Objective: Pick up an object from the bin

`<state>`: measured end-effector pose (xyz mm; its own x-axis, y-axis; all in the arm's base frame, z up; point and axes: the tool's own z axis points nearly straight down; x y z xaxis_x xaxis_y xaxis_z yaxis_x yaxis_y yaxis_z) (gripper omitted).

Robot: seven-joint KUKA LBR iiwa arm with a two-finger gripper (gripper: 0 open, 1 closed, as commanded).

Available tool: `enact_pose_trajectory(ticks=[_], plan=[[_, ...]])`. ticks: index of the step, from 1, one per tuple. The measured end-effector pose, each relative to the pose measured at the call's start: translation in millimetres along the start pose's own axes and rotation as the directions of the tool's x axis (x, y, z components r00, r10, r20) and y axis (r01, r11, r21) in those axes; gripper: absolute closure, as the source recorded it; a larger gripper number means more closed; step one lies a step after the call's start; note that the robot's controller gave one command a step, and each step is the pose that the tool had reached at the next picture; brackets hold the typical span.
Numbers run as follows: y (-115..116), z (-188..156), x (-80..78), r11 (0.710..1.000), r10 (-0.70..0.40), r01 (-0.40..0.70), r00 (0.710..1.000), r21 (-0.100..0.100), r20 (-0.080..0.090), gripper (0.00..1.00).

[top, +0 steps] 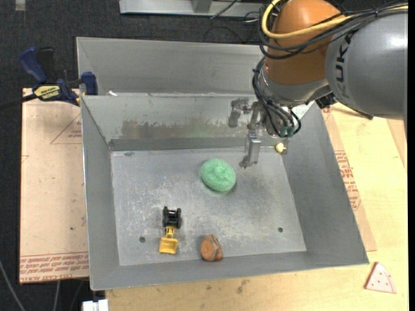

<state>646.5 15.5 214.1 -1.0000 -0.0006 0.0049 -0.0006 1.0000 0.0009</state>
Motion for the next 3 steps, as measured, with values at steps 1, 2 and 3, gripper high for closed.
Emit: enact_pose_trajectory(ticks=[1, 2, 3], plan=[[0, -5, -0.9, 1.000, 0.000, 0.000, 1.000, 0.000, 0.007, 0.00], [10, 40, 2.0, 0.999, -0.049, 0.049, 0.999, 0.001, 0.014, 0.00], [28, 82, 9.7, 0.993, -0.119, 0.119, 0.993, 0.001, 0.006, 0.00]])
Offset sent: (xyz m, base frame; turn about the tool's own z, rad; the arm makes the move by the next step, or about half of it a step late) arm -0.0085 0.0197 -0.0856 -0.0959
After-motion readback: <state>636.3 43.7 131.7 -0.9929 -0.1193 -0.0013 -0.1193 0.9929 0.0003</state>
